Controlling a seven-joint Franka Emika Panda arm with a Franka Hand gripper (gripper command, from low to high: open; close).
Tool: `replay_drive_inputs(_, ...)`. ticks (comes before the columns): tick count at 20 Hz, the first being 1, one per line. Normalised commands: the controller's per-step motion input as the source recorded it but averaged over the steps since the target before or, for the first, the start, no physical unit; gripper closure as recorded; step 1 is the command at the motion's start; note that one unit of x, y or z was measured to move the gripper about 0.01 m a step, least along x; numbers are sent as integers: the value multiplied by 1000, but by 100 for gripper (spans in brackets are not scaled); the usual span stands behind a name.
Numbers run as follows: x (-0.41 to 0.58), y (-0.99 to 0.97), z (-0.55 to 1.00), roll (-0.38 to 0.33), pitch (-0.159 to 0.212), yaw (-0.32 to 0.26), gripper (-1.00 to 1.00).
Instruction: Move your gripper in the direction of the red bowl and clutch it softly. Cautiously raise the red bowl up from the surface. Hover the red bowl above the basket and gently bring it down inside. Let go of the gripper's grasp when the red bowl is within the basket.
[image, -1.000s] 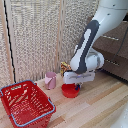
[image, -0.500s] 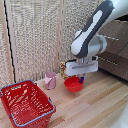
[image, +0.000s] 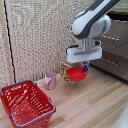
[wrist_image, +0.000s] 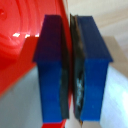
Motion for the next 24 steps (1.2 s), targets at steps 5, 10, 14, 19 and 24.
replay_drive_inputs(5,54,849,578,9,3,0,100)
replay_drive_inputs(10,78,915,331,0,-33,0,100)
replay_drive_inputs(14,149,917,199,-6,-61,0,100)
replay_drive_inputs(19,211,908,131,-15,-72,0,100)
replay_drive_inputs(24,273,901,83,-26,-67,0,100)
